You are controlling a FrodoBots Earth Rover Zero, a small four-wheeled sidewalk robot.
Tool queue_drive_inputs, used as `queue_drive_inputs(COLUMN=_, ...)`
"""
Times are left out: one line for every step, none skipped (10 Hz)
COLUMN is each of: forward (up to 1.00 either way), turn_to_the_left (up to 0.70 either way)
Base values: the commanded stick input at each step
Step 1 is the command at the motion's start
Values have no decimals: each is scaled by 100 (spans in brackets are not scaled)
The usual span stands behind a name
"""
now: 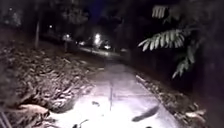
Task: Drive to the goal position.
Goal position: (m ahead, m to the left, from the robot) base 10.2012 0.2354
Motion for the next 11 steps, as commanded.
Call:
queue_drive_inputs(forward=30, turn_to_the_left=0)
queue_drive_inputs(forward=30, turn_to_the_left=0)
queue_drive_inputs(forward=30, turn_to_the_left=0)
queue_drive_inputs(forward=30, turn_to_the_left=0)
queue_drive_inputs(forward=30, turn_to_the_left=0)
queue_drive_inputs(forward=30, turn_to_the_left=0)
queue_drive_inputs(forward=30, turn_to_the_left=0)
queue_drive_inputs(forward=30, turn_to_the_left=0)
queue_drive_inputs(forward=30, turn_to_the_left=0)
queue_drive_inputs(forward=30, turn_to_the_left=0)
queue_drive_inputs(forward=30, turn_to_the_left=0)
